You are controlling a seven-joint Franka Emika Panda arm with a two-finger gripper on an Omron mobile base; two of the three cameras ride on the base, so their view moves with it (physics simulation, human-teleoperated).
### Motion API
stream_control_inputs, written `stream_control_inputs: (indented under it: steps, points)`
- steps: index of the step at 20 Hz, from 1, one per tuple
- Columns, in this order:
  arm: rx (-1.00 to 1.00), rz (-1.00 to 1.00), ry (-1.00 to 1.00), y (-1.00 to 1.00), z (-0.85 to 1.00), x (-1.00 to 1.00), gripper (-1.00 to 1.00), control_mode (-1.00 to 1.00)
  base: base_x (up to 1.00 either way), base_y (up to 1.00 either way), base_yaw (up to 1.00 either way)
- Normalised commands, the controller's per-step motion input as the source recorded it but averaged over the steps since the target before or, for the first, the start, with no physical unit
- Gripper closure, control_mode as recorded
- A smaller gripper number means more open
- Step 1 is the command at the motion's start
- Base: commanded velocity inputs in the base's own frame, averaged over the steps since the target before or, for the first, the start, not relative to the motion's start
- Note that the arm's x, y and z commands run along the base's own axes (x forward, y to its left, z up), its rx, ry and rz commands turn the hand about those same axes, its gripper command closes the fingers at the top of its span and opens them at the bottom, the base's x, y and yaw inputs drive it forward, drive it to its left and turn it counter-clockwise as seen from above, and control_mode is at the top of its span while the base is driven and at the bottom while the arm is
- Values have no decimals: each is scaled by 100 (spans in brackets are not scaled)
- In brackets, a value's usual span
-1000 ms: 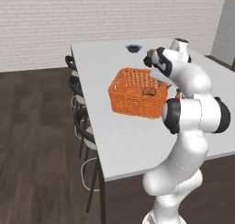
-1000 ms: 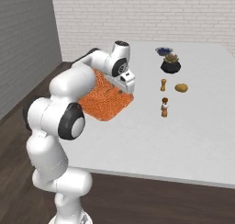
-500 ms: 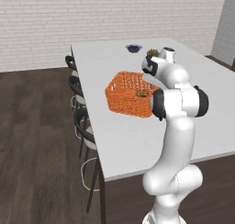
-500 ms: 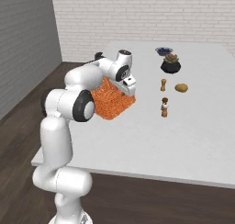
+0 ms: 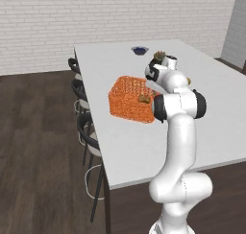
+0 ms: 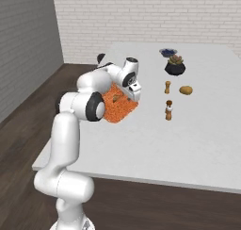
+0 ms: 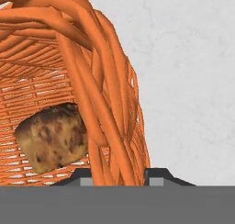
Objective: Open the cabinet, pick up the bread from the cabinet and place it in the basket. Then move the basket to the dining counter.
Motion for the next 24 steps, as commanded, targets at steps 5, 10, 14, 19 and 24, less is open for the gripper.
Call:
stream_control_inputs:
  steps: [5, 10, 14, 19, 24]
  points:
    - [0, -3, 0, 8, -16, 33, 100, -100, 0, 0, 0]
    - [0, 0, 0, 4, -10, 6, -100, -100, 0, 0, 0]
    - [0, 0, 0, 0, 0, 0, -100, -100, 0, 0, 0]
    - [0, 2, -1, -8, 13, -19, -100, -100, 0, 0, 0]
    - [0, 4, -17, -3, 36, -94, -100, -100, 0, 0, 0]
